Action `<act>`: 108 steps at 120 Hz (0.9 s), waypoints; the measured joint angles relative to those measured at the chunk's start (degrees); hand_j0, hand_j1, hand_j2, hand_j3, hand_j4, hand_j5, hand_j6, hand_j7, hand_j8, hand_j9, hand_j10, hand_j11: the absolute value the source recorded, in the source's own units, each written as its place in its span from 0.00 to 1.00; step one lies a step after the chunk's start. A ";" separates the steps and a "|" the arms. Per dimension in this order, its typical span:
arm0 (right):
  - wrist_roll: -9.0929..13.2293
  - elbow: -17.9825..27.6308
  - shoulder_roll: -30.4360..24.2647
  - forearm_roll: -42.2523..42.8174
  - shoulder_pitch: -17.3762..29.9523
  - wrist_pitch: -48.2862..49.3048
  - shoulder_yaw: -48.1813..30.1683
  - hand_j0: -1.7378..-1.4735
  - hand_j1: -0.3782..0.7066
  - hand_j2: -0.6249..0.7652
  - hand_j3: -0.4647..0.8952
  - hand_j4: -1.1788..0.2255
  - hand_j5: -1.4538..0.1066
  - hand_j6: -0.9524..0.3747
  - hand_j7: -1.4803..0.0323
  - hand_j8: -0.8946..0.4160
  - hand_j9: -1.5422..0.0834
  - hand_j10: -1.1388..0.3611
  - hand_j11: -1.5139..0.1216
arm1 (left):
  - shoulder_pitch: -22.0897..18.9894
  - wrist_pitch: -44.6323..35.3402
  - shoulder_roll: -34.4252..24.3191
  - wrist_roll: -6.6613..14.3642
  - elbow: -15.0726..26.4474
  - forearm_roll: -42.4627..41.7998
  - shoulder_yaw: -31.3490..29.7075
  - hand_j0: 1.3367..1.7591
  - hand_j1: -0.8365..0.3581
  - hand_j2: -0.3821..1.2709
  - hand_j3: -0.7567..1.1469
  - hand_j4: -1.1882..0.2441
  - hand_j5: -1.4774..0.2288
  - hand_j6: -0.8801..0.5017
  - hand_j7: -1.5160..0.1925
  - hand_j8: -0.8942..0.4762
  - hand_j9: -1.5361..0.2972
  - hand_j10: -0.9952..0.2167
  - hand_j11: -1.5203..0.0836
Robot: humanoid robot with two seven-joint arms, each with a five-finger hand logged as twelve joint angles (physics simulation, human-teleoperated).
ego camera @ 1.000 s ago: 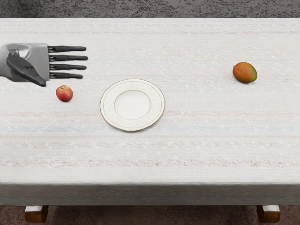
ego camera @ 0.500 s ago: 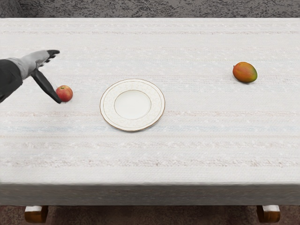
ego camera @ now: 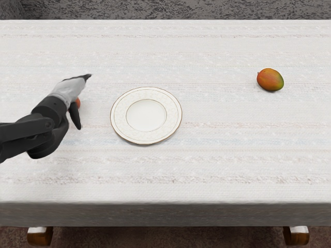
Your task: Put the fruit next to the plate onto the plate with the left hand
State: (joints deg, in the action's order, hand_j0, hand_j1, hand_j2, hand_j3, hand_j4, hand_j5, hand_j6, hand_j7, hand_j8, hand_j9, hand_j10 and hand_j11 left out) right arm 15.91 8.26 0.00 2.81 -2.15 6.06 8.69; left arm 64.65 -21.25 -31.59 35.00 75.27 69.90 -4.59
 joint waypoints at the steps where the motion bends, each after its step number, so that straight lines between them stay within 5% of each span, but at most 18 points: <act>1: 0.00 0.01 0.00 0.00 -0.01 0.00 -0.01 0.30 0.03 0.45 0.34 0.84 0.93 0.72 0.98 0.68 0.95 0.76 0.93 | 0.01 -0.01 -0.02 0.00 -0.27 0.04 -0.17 0.76 0.96 0.24 0.40 0.80 0.84 0.61 0.86 0.62 0.81 0.79 0.92; 38: 0.00 0.22 0.00 0.00 -0.13 0.00 -0.07 0.30 0.03 0.45 0.34 0.84 0.93 0.72 0.98 0.68 0.95 0.76 0.93 | -0.23 -0.14 -3.55 0.00 -4.03 -0.30 -1.72 0.76 0.87 0.25 0.40 0.74 0.77 0.54 0.79 0.56 0.75 0.72 0.85; 82: 0.00 0.44 0.00 0.00 -0.23 0.00 -0.04 0.30 0.03 0.45 0.34 0.84 0.93 0.72 0.98 0.68 0.95 0.76 0.93 | 3.54 8.72 -2.77 0.00 -4.07 -11.03 -1.32 0.76 0.85 0.25 0.40 0.73 0.76 0.53 0.78 0.54 0.74 0.70 0.83; 108: 0.00 0.51 0.00 0.00 -0.30 0.00 -0.03 0.30 0.03 0.45 0.34 0.84 0.93 0.72 0.98 0.68 0.95 0.76 0.93 | 4.11 6.57 -1.81 0.00 -4.62 -11.62 -1.36 0.76 0.82 0.25 0.40 0.71 0.73 0.51 0.76 0.52 0.71 0.67 0.81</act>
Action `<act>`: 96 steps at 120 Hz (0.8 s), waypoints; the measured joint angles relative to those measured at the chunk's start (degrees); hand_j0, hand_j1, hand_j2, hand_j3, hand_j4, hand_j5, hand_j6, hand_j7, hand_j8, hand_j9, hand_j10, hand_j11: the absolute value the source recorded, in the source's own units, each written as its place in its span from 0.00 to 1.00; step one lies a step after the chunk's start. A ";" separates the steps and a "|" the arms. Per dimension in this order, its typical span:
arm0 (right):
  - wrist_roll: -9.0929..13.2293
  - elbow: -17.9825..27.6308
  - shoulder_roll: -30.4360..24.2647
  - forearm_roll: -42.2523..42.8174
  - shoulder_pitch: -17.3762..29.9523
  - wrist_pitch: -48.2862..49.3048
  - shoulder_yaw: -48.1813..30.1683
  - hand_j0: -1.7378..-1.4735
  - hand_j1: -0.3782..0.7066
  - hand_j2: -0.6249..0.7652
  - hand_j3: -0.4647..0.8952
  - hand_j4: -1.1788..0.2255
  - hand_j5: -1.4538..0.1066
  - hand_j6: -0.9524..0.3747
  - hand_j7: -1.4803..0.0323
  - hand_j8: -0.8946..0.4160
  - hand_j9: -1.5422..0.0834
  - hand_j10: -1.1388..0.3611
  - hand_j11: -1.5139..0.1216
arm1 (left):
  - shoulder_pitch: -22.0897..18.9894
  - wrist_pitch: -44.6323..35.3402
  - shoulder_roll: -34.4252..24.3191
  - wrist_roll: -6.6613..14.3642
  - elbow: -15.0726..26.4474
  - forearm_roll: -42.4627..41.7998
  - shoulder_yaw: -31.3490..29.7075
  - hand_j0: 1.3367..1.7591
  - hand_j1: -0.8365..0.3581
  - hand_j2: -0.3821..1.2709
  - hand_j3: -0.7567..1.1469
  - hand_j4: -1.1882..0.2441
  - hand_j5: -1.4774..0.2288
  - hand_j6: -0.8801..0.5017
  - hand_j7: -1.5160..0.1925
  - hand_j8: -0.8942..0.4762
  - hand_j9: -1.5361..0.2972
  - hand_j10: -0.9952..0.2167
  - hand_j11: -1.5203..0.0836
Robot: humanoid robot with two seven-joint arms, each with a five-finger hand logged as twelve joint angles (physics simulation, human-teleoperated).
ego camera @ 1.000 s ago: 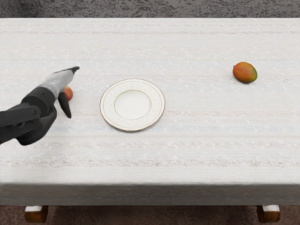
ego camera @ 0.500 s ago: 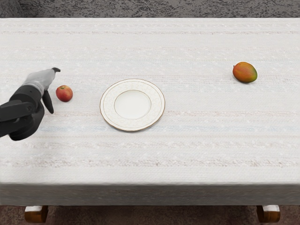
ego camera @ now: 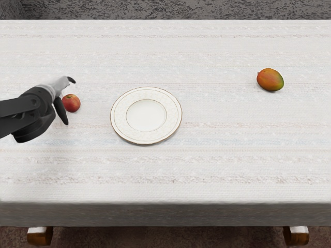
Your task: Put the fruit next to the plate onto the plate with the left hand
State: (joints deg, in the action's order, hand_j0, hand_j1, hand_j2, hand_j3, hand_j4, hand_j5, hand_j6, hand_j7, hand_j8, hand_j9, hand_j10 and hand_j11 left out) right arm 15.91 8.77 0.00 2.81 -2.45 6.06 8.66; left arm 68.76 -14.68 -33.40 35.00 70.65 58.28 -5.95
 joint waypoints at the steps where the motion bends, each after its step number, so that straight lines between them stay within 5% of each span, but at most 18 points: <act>1: 0.00 0.00 0.00 0.00 0.00 0.00 0.00 0.30 0.03 0.45 0.34 0.84 0.93 0.72 0.98 0.68 0.95 0.76 0.93 | -0.02 -0.11 0.00 0.00 -0.03 0.00 -0.02 0.76 0.82 0.25 0.40 0.70 0.73 0.51 0.75 0.52 0.71 0.67 0.81; 16: 0.00 -0.01 0.00 0.00 -0.03 0.00 0.01 0.30 0.03 0.45 0.34 0.84 0.93 0.72 0.98 0.68 0.95 0.76 0.93 | -1.49 -2.58 5.09 0.00 -2.54 0.74 -0.54 0.76 0.79 0.26 0.40 0.68 0.71 0.48 0.73 0.50 0.69 0.65 0.78; 60: 0.00 -0.07 0.00 0.00 -0.14 0.00 0.02 0.30 0.03 0.45 0.34 0.84 0.93 0.72 0.98 0.68 0.95 0.76 0.93 | -2.84 -4.34 7.47 0.00 -10.95 2.09 -0.81 0.76 0.72 0.27 0.40 0.63 0.65 0.43 0.68 0.45 0.64 0.59 0.72; 96: 0.00 -0.01 0.00 0.00 -0.18 0.00 0.00 0.30 0.03 0.45 0.34 0.84 0.93 0.72 0.98 0.68 0.95 0.76 0.93 | -3.28 -5.36 8.26 0.00 -13.08 2.08 -0.82 0.76 0.69 0.27 0.40 0.61 0.63 0.41 0.65 0.43 0.62 0.57 0.70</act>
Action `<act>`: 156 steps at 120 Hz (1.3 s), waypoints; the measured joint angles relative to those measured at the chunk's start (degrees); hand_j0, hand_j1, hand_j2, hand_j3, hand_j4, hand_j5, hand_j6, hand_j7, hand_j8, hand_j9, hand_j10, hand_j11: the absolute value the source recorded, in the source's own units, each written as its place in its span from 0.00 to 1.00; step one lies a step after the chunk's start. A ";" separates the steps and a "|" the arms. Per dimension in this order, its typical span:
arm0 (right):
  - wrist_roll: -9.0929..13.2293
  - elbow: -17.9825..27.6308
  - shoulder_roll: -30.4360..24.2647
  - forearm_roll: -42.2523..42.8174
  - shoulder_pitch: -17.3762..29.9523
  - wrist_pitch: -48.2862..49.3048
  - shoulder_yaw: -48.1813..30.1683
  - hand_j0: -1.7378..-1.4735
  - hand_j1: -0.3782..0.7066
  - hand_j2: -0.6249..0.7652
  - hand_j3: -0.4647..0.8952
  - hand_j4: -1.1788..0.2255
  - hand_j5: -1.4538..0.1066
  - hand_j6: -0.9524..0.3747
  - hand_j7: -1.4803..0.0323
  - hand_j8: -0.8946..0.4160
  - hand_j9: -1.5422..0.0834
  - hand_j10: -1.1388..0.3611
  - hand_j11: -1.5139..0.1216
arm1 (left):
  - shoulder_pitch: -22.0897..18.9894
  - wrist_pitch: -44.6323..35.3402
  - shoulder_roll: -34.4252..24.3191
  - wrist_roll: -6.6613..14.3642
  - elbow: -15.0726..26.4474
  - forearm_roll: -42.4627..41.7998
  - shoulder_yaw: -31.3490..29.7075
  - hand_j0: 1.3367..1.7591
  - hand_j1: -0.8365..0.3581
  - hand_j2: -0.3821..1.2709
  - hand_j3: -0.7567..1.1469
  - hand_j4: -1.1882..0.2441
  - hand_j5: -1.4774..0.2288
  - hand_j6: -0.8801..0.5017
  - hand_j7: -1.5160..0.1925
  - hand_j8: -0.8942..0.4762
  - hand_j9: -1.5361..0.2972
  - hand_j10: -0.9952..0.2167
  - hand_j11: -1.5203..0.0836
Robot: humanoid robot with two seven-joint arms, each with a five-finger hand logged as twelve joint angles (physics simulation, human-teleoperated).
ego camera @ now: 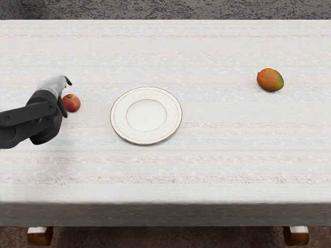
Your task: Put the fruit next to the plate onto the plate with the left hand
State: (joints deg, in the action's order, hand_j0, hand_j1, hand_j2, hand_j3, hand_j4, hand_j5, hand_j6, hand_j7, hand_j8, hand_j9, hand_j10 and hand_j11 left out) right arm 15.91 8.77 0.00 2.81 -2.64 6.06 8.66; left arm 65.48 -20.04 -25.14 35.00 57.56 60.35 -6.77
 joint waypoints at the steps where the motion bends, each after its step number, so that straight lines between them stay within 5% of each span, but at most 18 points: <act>1: 0.00 0.00 0.00 0.00 0.00 0.00 0.00 0.30 0.03 0.45 0.34 0.84 0.93 0.72 0.98 0.68 0.95 0.76 0.93 | 0.00 0.00 0.04 0.00 -0.01 0.00 0.00 0.76 0.69 0.27 0.40 0.61 0.63 0.41 0.65 0.43 0.62 0.57 0.70; 87: 0.00 0.02 0.00 -0.08 0.00 0.00 0.02 0.30 0.03 0.45 0.34 0.84 0.93 0.72 0.98 0.68 0.95 0.76 0.93 | -0.27 0.00 2.54 0.00 -1.17 -0.36 0.09 0.76 0.65 0.27 0.40 0.59 0.60 0.39 0.63 0.40 0.59 0.54 0.67; 90: 0.00 0.02 0.00 -0.08 0.00 0.00 0.02 0.30 0.03 0.45 0.34 0.84 0.93 0.72 0.98 0.68 0.95 0.76 0.93 | -0.55 -0.02 2.55 -0.03 -1.43 -0.38 0.10 0.72 0.64 0.23 0.48 0.58 0.60 0.38 0.62 0.40 0.59 0.53 0.67; 96: 0.00 0.02 0.00 -0.07 0.00 0.00 0.03 0.30 0.03 0.45 0.34 0.84 0.93 0.72 0.98 0.68 0.95 0.76 0.93 | -0.53 0.01 2.61 -0.04 -1.87 -0.54 0.16 0.68 0.64 0.24 0.49 0.58 0.60 0.38 0.62 0.39 0.59 0.53 0.66; 102: 0.00 0.02 0.00 -0.08 0.00 0.00 0.02 0.30 0.03 0.45 0.34 0.84 0.93 0.72 0.98 0.68 0.95 0.76 0.93 | -0.53 0.05 3.19 0.03 -2.17 -0.64 0.25 0.78 0.63 0.22 0.53 0.58 0.60 0.38 0.62 0.39 0.59 0.52 0.66; 156: 0.00 0.15 0.00 -0.01 0.00 0.00 0.04 0.30 0.03 0.45 0.34 0.84 0.93 0.72 0.98 0.68 0.95 0.76 0.93 | -0.59 0.08 2.94 -0.02 -2.62 -0.92 0.62 0.71 0.59 0.32 0.52 0.53 0.54 0.33 0.57 0.34 0.54 0.47 0.61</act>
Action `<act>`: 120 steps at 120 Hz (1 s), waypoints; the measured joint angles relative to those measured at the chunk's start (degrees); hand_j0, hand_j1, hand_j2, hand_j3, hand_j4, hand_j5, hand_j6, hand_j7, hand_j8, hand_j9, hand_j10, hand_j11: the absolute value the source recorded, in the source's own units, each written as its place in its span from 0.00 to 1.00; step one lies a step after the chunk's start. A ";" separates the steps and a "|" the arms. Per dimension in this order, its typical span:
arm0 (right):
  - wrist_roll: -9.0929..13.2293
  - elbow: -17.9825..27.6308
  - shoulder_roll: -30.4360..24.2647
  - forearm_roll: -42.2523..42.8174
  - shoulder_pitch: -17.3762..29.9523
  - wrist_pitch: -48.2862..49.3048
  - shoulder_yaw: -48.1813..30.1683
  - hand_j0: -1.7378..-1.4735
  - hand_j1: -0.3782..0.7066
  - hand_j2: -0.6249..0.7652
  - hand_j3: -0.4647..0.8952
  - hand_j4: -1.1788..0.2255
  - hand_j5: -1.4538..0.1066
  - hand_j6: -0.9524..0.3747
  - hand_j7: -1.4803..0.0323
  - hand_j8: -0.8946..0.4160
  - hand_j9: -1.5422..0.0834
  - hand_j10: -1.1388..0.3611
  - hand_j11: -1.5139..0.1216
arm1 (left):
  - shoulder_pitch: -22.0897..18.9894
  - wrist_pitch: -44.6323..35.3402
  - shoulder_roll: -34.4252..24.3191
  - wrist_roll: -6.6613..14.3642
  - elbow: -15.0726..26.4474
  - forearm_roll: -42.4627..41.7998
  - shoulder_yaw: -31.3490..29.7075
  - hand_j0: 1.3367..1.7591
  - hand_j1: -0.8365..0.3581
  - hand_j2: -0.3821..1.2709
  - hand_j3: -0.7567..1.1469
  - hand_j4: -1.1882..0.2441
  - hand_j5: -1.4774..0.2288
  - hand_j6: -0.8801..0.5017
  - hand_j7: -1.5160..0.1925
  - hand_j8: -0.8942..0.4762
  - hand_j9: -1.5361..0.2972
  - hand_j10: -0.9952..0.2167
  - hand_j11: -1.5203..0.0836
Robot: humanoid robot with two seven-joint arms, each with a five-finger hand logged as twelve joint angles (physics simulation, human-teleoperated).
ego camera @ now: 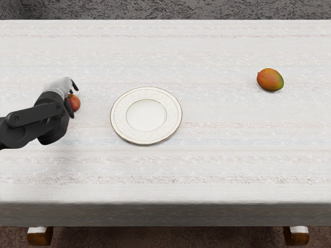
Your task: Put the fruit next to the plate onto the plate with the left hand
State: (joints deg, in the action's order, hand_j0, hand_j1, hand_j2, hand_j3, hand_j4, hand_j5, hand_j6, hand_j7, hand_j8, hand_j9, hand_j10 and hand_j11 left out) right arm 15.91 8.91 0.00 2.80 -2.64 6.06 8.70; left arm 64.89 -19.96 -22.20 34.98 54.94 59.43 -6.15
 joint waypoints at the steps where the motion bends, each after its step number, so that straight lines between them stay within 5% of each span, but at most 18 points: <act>1: 0.00 0.00 0.00 0.00 0.00 0.00 0.00 0.30 0.03 0.45 0.34 0.84 0.93 0.72 0.98 0.68 0.95 0.76 0.93 | -0.01 0.00 -0.02 0.00 0.00 -0.01 0.01 0.71 0.59 0.32 0.51 0.53 0.54 0.33 0.56 0.34 0.54 0.47 0.60; 54: 0.00 0.73 0.00 -0.08 0.00 0.00 0.00 0.30 0.03 0.45 0.34 0.84 0.93 0.72 0.98 0.68 0.95 0.76 0.93 | -0.03 0.26 -0.30 0.05 0.12 -1.79 0.14 0.75 0.47 0.33 0.46 0.42 0.44 0.31 0.45 0.30 0.43 0.35 0.48; 70: 0.00 0.75 0.00 -0.08 0.00 0.00 0.00 0.30 0.03 0.45 0.34 0.84 0.93 0.72 0.98 0.68 0.95 0.76 0.93 | 0.20 0.31 -0.37 0.10 0.23 -2.66 0.17 0.77 0.46 0.40 0.35 0.41 0.41 0.32 0.42 0.31 0.40 0.31 0.44; 89: 0.00 0.76 0.00 -0.08 0.00 0.00 0.00 0.30 0.03 0.45 0.34 0.84 0.93 0.72 0.98 0.68 0.95 0.76 0.93 | 0.24 0.28 -0.36 0.28 0.47 -3.81 0.16 0.80 0.46 0.32 0.40 0.45 0.38 0.36 0.39 0.36 0.37 0.27 0.42; 96: 0.00 0.76 0.00 -0.08 0.00 0.00 0.00 0.30 0.03 0.45 0.34 0.84 0.93 0.72 0.98 0.68 0.95 0.76 0.93 | 0.32 0.27 -0.62 0.28 0.73 -4.30 0.17 0.79 0.44 0.34 0.41 0.46 0.37 0.37 0.38 0.36 0.36 0.25 0.41; 99: 0.00 0.76 0.00 -0.08 0.00 0.00 0.00 0.30 0.03 0.45 0.34 0.84 0.93 0.72 0.98 0.68 0.95 0.76 0.93 | 0.44 0.31 -0.88 0.27 0.99 -4.55 0.19 0.78 0.44 0.39 0.32 0.45 0.36 0.37 0.38 0.36 0.36 0.25 0.41; 120: 0.00 0.81 0.00 -0.08 0.00 0.00 0.00 0.30 0.03 0.45 0.34 0.84 0.93 0.72 0.98 0.68 0.95 0.76 0.93 | 0.73 0.32 -6.84 0.10 6.63 -5.54 1.83 0.76 0.45 0.49 0.37 0.40 0.34 0.31 0.35 0.28 0.33 0.24 0.37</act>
State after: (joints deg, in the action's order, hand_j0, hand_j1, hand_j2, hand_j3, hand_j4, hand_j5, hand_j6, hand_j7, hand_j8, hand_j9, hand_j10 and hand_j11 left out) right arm 15.91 9.72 0.00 2.72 -2.64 6.06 8.70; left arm 65.63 -19.64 -29.04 35.08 61.57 53.89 -4.32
